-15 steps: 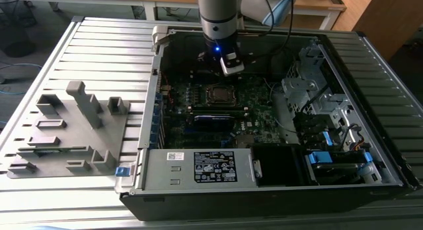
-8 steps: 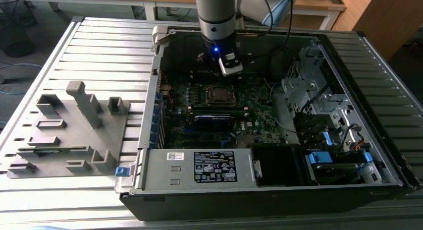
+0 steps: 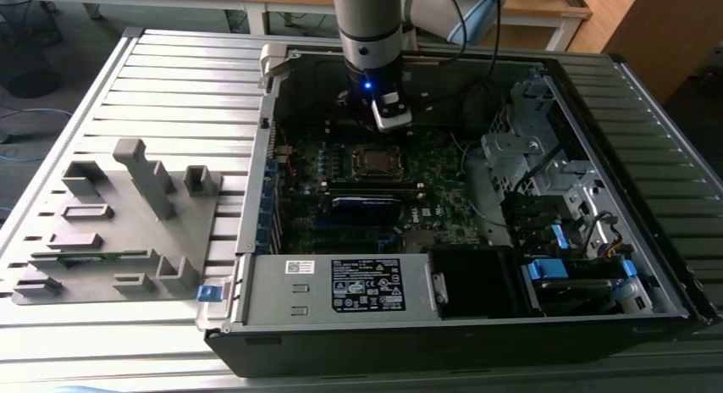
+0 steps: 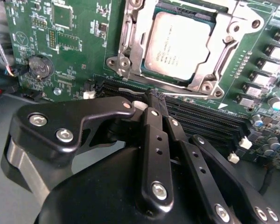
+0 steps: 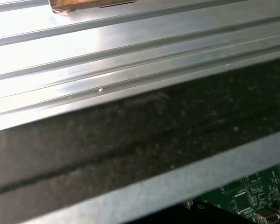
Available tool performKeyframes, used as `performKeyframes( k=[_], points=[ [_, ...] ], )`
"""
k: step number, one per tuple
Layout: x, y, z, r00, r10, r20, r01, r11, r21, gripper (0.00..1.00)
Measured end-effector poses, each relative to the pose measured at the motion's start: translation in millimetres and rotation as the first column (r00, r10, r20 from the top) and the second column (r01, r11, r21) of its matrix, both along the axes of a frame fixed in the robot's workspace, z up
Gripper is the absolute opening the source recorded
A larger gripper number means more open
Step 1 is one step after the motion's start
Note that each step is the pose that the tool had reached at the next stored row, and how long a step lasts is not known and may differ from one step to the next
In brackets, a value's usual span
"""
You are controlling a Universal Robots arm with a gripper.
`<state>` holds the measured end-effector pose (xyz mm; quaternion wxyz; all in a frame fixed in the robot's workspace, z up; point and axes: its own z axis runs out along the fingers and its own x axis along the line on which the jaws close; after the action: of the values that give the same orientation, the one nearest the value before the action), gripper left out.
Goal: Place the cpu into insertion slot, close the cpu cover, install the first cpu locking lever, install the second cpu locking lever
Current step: 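Install the first cpu locking lever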
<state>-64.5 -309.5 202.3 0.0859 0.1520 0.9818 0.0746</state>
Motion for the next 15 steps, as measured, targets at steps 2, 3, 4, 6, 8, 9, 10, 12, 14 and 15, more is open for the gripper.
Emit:
performKeyframes(
  k=[2, 3, 4, 6, 8, 9, 10, 12, 14, 15],
  points=[
    [0.0, 0.2, -0.4, 0.9999, -0.011, 0.0001, 0.011, 0.9999, 0.0, 0.11],
    [0.0, 0.4, -0.7, 0.9999, -0.017, 0.0, 0.017, 0.9999, 0.0, 0.11],
    [0.0, 0.7, -1.0, 0.9997, -0.023, 0.0, 0.023, 0.9997, -0.0001, 0.11],
    [0.0, 1.1, -1.8, 0.9993, -0.037, -0.0001, 0.037, 0.9993, -0.0001, 0.11],
    [0.0, 1.6, -2.3, 0.9988, -0.05, -0.0001, 0.05, 0.9988, -0.0002, 0.11],
    [0.0, 1.9, -2.5, 0.9985, -0.055, -0.0001, 0.055, 0.9985, -0.0002, 0.11],
    [0.0, 2.2, -2.7, 0.9982, -0.059, -0.0001, 0.059, 0.9982, -0.0002, 0.11],
    [0.0, 2.9, -3.1, 0.9976, -0.069, 0.0, 0.069, 0.9976, -0.0001, 0.11],
    [0.0, 3.2, -3.9, 0.9968, -0.08, 0.0001, 0.08, 0.9968, 0.0001, 0.11],
    [0.0, 3.3, -4.3, 0.9962, -0.087, 0.0, 0.087, 0.9962, 0.0, 0.11]
  ],
)
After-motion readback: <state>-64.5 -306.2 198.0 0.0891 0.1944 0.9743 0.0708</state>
